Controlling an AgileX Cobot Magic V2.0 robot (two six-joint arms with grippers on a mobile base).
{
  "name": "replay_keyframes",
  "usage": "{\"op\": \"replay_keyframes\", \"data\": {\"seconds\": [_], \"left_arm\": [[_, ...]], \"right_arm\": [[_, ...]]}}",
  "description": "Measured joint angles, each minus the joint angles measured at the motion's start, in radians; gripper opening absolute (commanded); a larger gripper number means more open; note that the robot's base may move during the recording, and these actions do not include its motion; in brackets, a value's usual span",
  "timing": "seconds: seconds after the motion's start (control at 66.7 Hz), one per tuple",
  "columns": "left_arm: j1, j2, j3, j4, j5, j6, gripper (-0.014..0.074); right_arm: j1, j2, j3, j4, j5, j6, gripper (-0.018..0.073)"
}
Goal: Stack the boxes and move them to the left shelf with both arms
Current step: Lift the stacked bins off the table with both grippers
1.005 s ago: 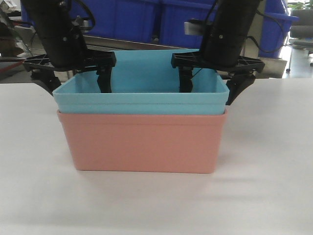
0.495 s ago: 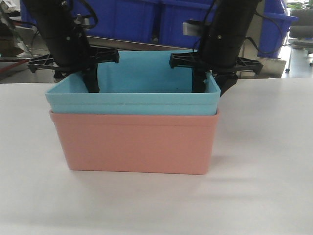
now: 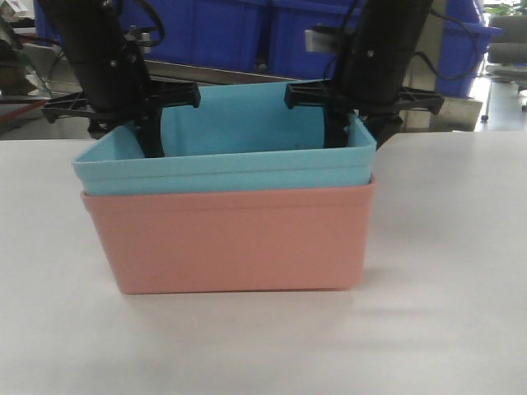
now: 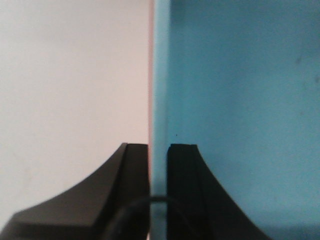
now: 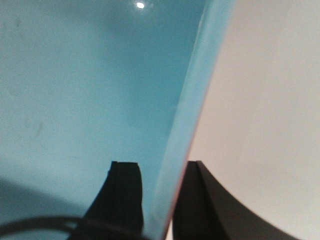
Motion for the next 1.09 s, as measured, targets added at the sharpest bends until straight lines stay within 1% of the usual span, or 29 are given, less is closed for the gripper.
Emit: {"op": "replay_keyframes", "data": {"seconds": [0.135, 0.33, 0.45, 0.525, 0.645, 0.915, 0.99, 1.095], "left_arm": [[-0.002, -0.061, 0.006, -0.016, 0.055, -0.033, -0.0003], [-0.008, -0.171, 0.006, -0.016, 0.076, -0.072, -0.0003], [-0.028, -0.233, 0.008, 0.012, 0.097, -0.100, -0.0003], [-0.049, -0.267, 0.008, 0.055, 0.110, -0.135, -0.0003], [-0.099, -0.313, 0.010, 0.111, 0.130, -0.188, -0.0003], [-0.223, -0.387, 0.010, 0.190, 0.175, -0.231, -0.0003], [-0.259, -0.400, 0.011, 0.224, 0.201, -0.261, -0.0003], [-0.312, -0.417, 0.016, 0.296, 0.237, -0.318, -0.0003]], "right_arm": [[0.001, -0.066, 0.000, -0.021, 0.022, 0.004, 0.0055], [0.004, -0.159, 0.000, -0.044, 0.035, 0.011, 0.0055], [0.009, -0.210, 0.000, -0.056, 0.044, 0.013, 0.0055], [0.013, -0.248, 0.013, -0.067, 0.048, 0.013, 0.0055], [0.029, -0.318, 0.059, -0.112, 0.046, 0.025, 0.0055], [0.071, -0.498, 0.193, -0.206, 0.040, 0.078, 0.0055], [0.085, -0.536, 0.221, -0.224, 0.040, 0.082, 0.0055], [0.111, -0.579, 0.258, -0.241, 0.044, 0.096, 0.0055]]}}
